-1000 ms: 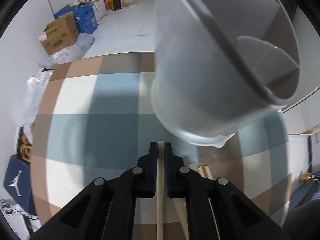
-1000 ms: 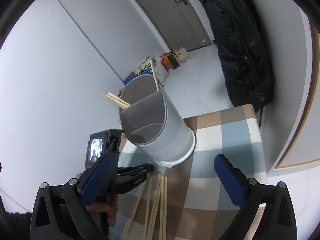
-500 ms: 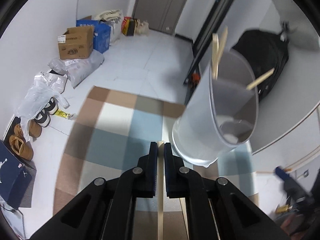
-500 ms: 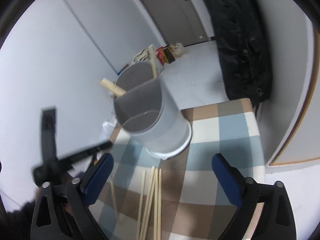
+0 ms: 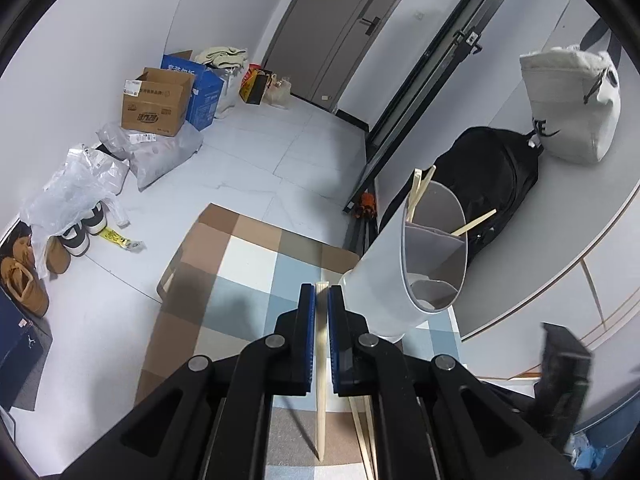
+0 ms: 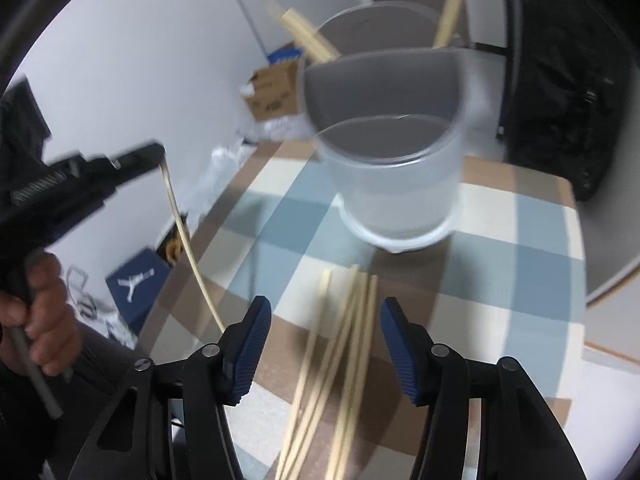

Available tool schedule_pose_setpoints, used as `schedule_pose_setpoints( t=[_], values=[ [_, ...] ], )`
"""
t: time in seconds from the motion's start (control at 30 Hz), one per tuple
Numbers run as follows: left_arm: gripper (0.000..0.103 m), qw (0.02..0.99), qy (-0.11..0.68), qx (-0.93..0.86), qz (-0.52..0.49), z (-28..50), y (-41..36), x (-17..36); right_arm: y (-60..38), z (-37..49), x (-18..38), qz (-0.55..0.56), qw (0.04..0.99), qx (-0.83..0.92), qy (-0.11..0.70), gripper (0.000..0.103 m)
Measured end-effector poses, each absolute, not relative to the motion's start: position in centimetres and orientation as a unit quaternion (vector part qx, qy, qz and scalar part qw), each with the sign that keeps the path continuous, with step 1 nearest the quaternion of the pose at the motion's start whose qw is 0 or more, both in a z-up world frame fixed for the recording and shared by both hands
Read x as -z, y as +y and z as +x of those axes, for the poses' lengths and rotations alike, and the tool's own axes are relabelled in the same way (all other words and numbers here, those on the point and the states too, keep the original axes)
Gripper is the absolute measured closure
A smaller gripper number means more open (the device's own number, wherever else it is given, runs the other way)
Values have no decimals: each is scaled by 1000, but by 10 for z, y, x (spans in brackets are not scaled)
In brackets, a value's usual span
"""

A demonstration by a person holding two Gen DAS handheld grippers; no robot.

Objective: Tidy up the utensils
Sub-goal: 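Lift the left tool's chopstick while the right tool grasps another chopstick from the pile, then carry both held chopsticks up over the utensil holder opening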

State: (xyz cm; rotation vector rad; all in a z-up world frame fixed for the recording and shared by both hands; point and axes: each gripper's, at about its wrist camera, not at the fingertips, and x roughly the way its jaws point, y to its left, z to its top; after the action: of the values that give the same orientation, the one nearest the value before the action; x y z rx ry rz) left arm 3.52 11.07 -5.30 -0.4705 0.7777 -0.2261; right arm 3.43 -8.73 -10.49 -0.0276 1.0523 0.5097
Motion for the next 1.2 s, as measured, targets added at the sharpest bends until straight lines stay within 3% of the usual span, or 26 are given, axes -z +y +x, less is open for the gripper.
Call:
schedule_pose_setpoints(
  t=[0.3, 0.73, 0.87, 1.2],
  values=[
    [101, 890, 357, 124, -255, 27, 135, 47, -48, 57, 146, -76, 803, -233, 543, 71],
    [101, 893, 342, 143, -256, 20, 147, 39, -29, 76, 164, -135, 795, -197, 557, 81],
    [101, 895, 339, 142, -254, 19, 150, 38, -25, 75, 165, -153, 798, -186, 552, 95],
    [101, 907, 331, 143, -219, 12, 139, 36, -46, 64, 131, -88, 834, -185, 513, 97]
  ],
)
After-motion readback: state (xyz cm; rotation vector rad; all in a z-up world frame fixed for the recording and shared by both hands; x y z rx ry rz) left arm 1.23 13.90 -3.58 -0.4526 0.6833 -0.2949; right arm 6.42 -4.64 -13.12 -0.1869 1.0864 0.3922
